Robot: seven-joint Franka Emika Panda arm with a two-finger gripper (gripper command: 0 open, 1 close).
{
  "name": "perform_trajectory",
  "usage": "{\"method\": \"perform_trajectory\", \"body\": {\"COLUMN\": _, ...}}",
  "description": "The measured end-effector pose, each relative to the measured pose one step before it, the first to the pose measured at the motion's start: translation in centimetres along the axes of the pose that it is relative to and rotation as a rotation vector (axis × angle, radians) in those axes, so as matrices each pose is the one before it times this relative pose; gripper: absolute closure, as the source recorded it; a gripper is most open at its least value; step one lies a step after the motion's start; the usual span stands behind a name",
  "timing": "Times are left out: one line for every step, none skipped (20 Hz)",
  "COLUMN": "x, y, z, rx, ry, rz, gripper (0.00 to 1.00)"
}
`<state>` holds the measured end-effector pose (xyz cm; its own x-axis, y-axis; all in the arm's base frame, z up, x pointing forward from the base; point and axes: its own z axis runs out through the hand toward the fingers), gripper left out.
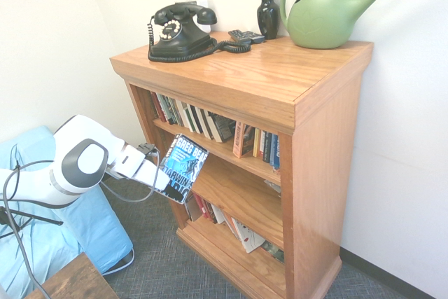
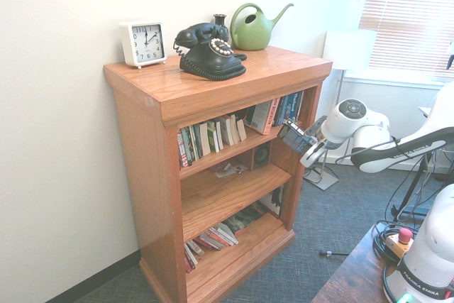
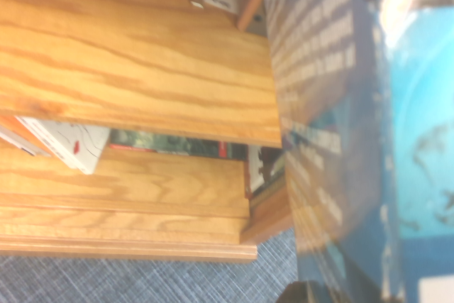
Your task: Shelf the books
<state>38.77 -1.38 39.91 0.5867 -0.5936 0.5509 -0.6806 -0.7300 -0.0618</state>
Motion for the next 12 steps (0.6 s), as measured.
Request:
{"method": "perform_trajectory", "body": {"x": 0.289, "y": -0.068, "z": -0.149, "rx": 0.00363, "ry": -0.00095, "rz": -0.00036, "gripper": 1.00}}
{"method": "perform_trajectory", "body": {"x": 0.288, "y": -0.130, "z": -0.194, "rx": 0.00643, "ry": 0.00066, "rz": -0.00039, "gripper": 1.00}}
{"method": "perform_trajectory", "body": {"x": 0.304, "y": -0.214, "z": -0.252, "rx": 0.00818, "ry": 0.00126, "rz": -0.00185, "gripper": 1.00}}
{"method": "perform_trajectory", "body": {"x": 0.283, "y": -0.297, "z": -0.287, "rx": 0.00686, "ry": -0.00017, "rz": -0.00142, "gripper": 1.00}}
{"method": "perform_trajectory", "body": {"x": 0.282, "y": -0.372, "z": -0.303, "rx": 0.00825, "ry": -0.00110, "rz": 0.00000, "gripper": 1.00}}
{"method": "perform_trajectory", "body": {"x": 0.384, "y": -0.472, "z": -0.349, "rx": 0.01094, "ry": -0.00263, "rz": -0.00046, "gripper": 1.00}}
{"method": "perform_trajectory", "body": {"x": 0.403, "y": -0.437, "z": -0.289, "rx": 0.01059, "ry": -0.00297, "rz": -0.00003, "gripper": 1.00}}
{"method": "perform_trajectory", "body": {"x": 0.528, "y": -0.390, "z": -0.205, "rx": 0.00933, "ry": -0.00413, "rz": 0.00018, "gripper": 1.00}}
{"method": "perform_trajectory", "body": {"x": 0.611, "y": -0.368, "z": -0.148, "rx": 0.00997, "ry": -0.00618, "rz": -0.00020, "gripper": 1.00}}
{"method": "perform_trajectory", "body": {"x": 0.619, "y": -0.310, "z": -0.017, "rx": 0.00832, "ry": -0.00785, "rz": 0.00025, "gripper": 1.00}}
{"method": "perform_trajectory", "body": {"x": 0.612, "y": -0.310, "z": 0.082, "rx": 0.00673, "ry": -0.00843, "rz": 0.00185, "gripper": 1.00}}
{"method": "perform_trajectory", "body": {"x": 0.599, "y": -0.357, "z": 0.180, "rx": 0.00618, "ry": -0.00981, "rz": 0.00067, "gripper": 1.00}}
